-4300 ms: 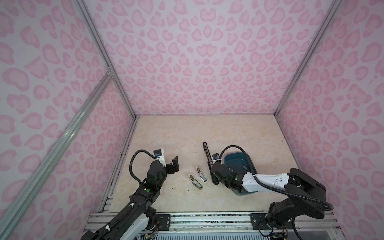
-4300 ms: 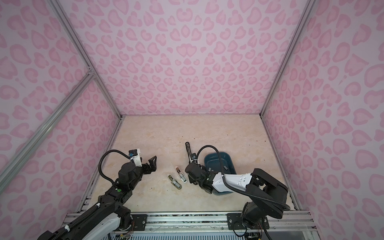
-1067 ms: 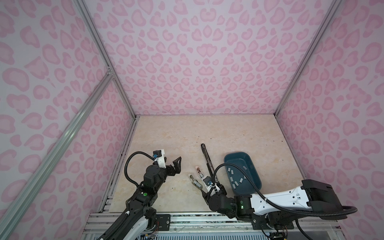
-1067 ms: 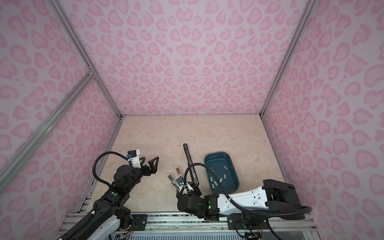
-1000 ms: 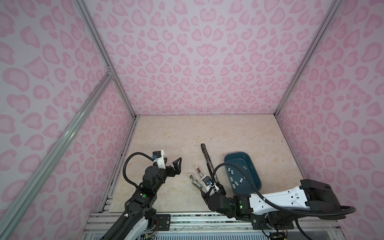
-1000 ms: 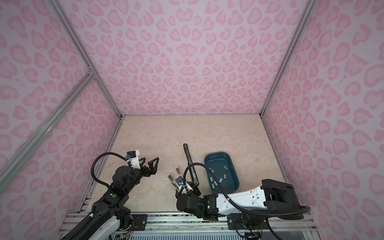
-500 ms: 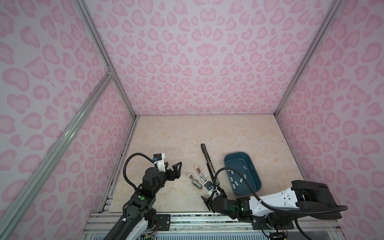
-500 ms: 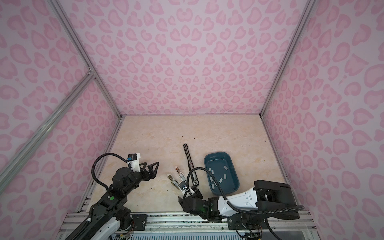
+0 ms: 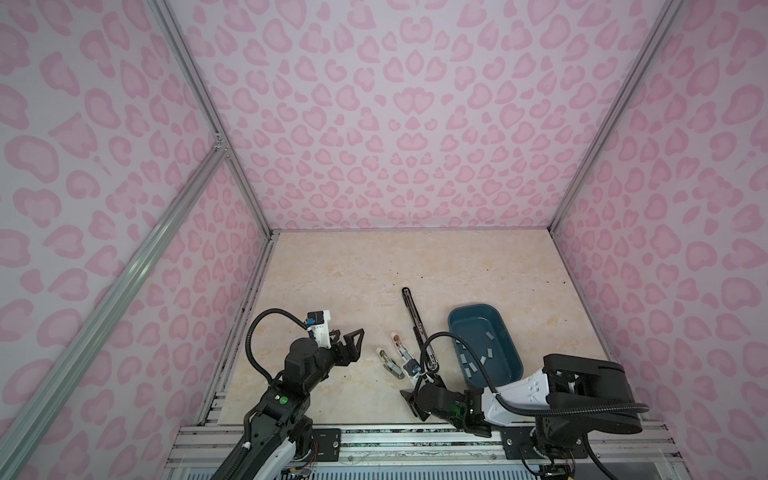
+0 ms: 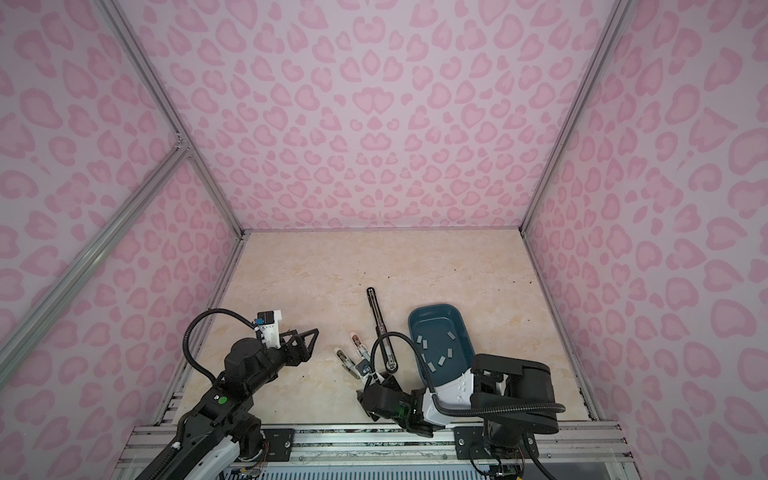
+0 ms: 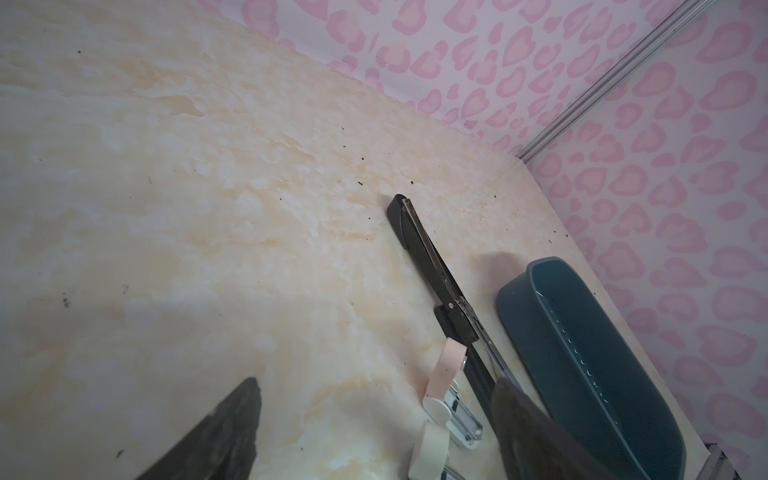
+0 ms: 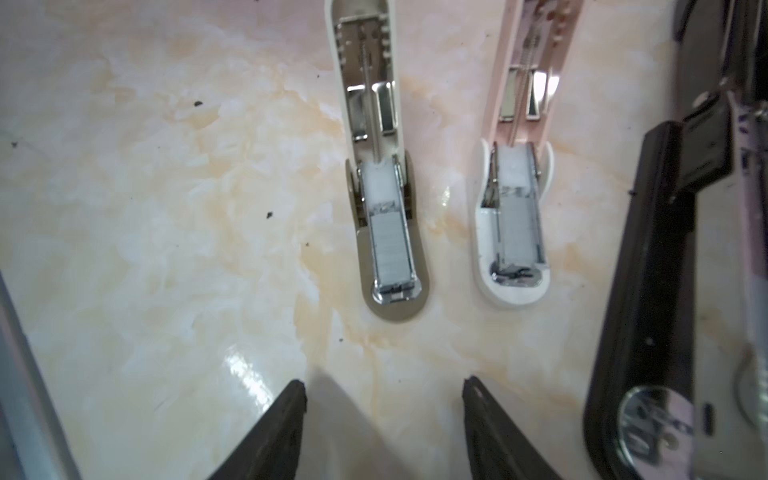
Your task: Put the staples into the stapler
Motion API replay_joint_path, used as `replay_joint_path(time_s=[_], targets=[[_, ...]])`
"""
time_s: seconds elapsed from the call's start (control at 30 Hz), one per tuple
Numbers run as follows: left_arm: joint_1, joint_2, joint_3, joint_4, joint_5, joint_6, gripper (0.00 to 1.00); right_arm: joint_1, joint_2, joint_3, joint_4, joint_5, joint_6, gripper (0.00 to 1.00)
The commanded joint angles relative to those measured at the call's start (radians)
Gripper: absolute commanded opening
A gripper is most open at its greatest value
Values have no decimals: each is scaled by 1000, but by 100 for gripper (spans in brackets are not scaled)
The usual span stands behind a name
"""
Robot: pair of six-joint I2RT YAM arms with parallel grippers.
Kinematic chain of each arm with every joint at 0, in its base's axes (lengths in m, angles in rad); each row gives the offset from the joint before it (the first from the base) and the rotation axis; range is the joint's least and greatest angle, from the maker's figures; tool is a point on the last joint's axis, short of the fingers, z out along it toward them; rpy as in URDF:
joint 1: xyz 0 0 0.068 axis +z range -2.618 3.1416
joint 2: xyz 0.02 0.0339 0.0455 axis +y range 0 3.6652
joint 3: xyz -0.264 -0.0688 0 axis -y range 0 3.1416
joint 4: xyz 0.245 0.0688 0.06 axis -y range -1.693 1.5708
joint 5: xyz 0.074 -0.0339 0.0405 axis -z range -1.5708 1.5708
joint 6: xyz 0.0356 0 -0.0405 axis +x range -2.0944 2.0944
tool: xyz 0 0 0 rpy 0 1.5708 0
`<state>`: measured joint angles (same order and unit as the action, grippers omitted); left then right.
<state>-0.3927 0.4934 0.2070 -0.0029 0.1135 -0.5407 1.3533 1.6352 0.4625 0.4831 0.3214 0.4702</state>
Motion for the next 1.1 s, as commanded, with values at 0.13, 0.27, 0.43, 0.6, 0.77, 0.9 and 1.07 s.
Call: replay_joint_path(time_s=[0.13, 0.27, 0.43, 0.6, 0.77, 0.9, 1.07], targets=[[0, 25, -9, 13, 17, -13, 88, -47, 73, 27, 18, -64, -16, 60], [-1, 28, -12, 14, 16, -13, 84, -49, 106, 53, 8, -77, -34, 58], [-1, 37, -15, 2, 6, -19, 77, -50, 137, 77, -6, -85, -47, 49], [-1, 63, -15, -10, 1, -27, 76, -48, 149, 77, -15, -78, -63, 42], [0, 101, -9, -19, 0, -38, 75, -46, 170, 67, -6, -83, -73, 40], [-1, 139, -3, -21, 1, -46, 73, -42, 184, 59, 8, -96, -80, 39], [-2, 180, -7, -1, 11, -57, 70, -24, 183, 62, -11, -99, -89, 37]])
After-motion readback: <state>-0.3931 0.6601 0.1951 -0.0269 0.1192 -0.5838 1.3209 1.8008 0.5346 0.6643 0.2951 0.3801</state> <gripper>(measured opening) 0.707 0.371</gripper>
